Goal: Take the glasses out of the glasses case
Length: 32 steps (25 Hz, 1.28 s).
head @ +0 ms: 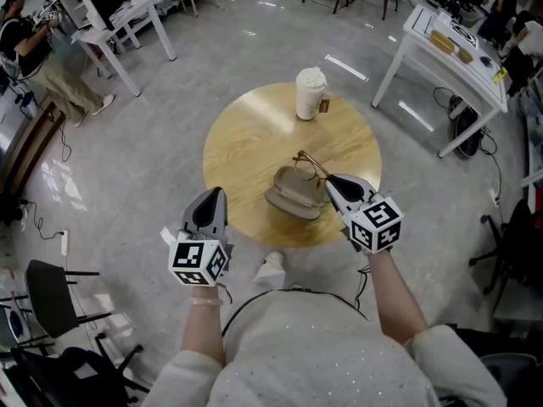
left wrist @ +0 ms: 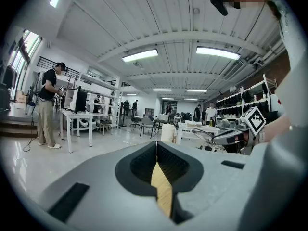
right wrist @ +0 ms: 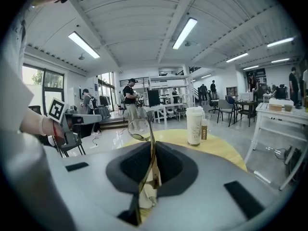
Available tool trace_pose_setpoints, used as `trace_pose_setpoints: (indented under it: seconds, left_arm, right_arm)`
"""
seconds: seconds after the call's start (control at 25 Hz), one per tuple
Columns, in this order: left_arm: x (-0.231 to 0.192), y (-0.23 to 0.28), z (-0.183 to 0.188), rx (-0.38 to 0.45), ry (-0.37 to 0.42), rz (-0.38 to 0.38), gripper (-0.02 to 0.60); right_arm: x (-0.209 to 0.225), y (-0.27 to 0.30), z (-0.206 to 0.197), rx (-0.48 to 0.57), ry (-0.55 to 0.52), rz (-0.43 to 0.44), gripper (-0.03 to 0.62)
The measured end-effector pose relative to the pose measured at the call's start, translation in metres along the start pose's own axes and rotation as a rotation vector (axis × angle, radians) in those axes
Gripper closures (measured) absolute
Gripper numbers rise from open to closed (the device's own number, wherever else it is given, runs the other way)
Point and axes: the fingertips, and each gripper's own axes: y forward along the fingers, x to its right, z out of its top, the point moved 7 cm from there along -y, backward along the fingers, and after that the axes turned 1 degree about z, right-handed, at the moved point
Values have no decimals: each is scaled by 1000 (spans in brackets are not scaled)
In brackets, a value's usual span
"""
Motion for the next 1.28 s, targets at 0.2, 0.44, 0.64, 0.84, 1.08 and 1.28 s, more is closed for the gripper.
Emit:
trace_pose_setpoints:
  seconds: [0.2, 0.44, 0.64, 0.84, 1.08, 1.28]
  left_arm:
    - [5, -4, 1, 4, 2, 6, 575]
    - [9, -8, 3, 13, 6, 18, 577]
    - [9, -13, 4, 18, 9, 28, 577]
    - [9, -20, 6, 24, 12, 32, 577]
    - [11, -23, 8, 31, 17, 35, 577]
    - [13, -26, 8, 38, 20, 41, 577]
  right_arm:
    - [2, -8, 2, 25, 6, -5, 560]
    - [5, -14, 1, 35, 2, -18, 560]
    - [7, -19, 5, 54, -5, -39, 560]
    - [5, -26, 9, 76, -7, -54, 560]
    - [6, -33, 12, 101, -7, -61, 560]
    - [7, -37, 13, 117, -13, -65, 560]
